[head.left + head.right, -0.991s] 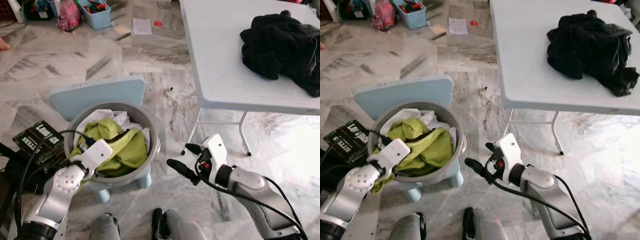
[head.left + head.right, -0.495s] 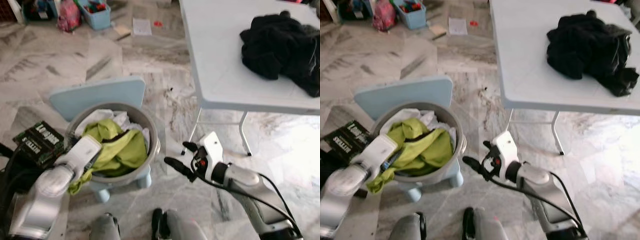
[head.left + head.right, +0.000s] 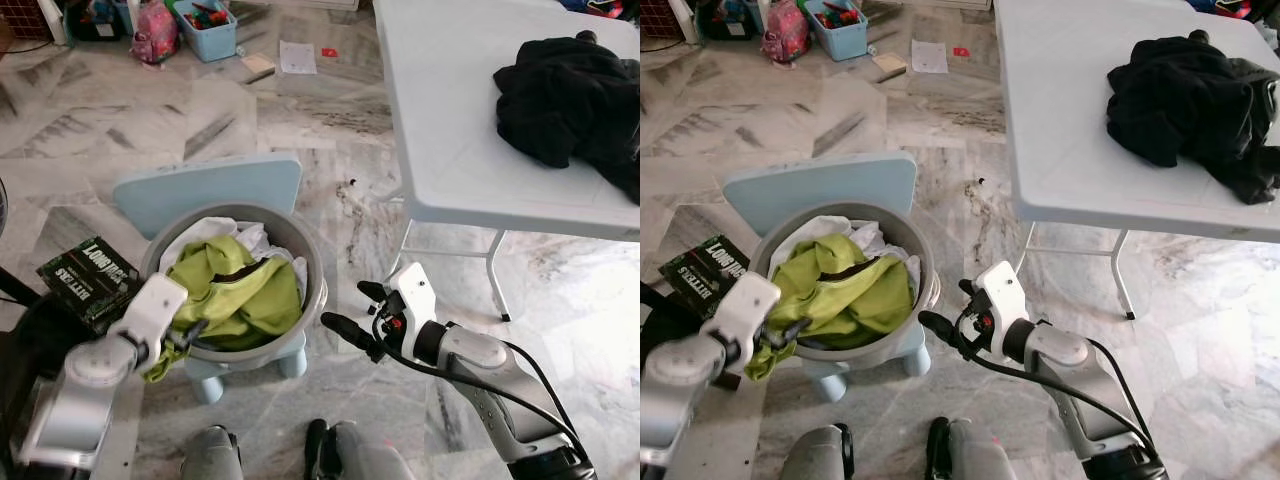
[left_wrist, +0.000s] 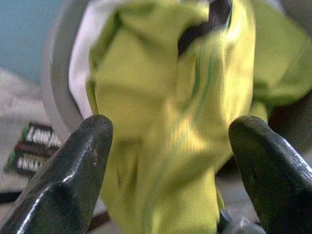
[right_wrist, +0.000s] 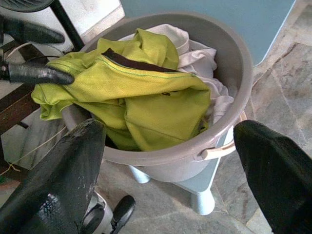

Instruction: Hang hanger

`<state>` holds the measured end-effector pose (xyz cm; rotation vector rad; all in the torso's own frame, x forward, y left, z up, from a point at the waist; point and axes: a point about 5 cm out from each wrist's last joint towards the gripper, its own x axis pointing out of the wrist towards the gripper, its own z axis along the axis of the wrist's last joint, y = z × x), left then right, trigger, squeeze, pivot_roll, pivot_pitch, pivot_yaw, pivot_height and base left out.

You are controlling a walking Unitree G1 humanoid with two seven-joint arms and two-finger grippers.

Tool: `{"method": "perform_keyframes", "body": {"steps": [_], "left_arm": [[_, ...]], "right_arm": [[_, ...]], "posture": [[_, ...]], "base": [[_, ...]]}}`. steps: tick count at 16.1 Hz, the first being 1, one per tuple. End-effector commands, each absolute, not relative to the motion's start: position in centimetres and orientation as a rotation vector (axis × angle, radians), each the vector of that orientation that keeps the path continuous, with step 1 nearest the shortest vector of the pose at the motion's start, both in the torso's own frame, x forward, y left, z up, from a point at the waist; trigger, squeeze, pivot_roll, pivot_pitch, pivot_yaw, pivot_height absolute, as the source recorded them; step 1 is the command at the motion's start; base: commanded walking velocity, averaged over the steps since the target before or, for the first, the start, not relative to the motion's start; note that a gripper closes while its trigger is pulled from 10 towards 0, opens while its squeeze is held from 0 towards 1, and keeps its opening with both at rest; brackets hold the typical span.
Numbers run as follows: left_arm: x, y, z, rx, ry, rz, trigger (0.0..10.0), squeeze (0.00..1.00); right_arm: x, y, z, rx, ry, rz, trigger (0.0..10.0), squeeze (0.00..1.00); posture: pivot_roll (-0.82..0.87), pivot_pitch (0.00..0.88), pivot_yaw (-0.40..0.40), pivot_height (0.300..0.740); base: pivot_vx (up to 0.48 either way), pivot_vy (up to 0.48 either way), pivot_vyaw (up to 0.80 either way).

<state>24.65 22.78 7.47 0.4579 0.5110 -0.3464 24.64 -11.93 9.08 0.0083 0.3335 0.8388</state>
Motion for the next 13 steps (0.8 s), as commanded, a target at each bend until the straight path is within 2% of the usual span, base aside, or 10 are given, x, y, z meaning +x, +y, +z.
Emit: {"method": "perform_keyframes", "body": {"steps": [1,2,3,6,7,8,13], "left_arm": [[24.8,23.1,7.2,0.481,0.52,-0.357,10.0,0.94],[25.6,23.0,7.2,0.527,0.505,-0.377,10.0,0.64],[25.8,22.8,7.1,0.518,0.509,-0.384,10.0,0.0],[26.1,21.7,6.0,0.464,0.563,-0.448,10.0,0.0],[26.2,21.6,5.8,0.459,0.567,-0.463,8.1,0.0],[26.2,21.5,5.6,0.445,0.562,-0.471,0.0,0.0],[27.0,21.9,4.4,0.451,0.591,-0.467,0.0,0.0]], "right_arm": [[24.5,-12.4,8.7,-0.005,0.349,0.823,10.0,0.0],[24.3,-12.2,8.5,-0.003,0.351,0.825,10.0,0.0],[24.3,-12.1,8.5,-0.004,0.352,0.827,10.0,0.0],[24.3,-12.0,8.5,-0.013,0.351,0.832,10.0,0.0],[24.3,-12.2,8.6,-0.017,0.351,0.826,10.0,0.0],[24.3,-12.4,8.5,-0.019,0.353,0.821,10.0,0.0],[24.1,-12.0,8.5,-0.014,0.354,0.827,10.0,0.0]], "posture": [[-0.02,0.144,-0.102,0.74],[-0.02,0.144,-0.102,0.74],[-0.02,0.144,-0.102,0.74],[-0.03,0.141,-0.099,0.74],[-0.04,0.142,-0.098,0.74],[-0.03,0.143,-0.098,0.74],[-0.03,0.148,-0.099,0.74]], "base": [[0.0,0.0,0.0],[0.0,0.0,0.0],[0.0,0.0,0.0],[0.0,0.0,0.0],[0.0,0.0,0.0],[0.0,0.0,0.0],[0.0,0.0,0.0]]}}
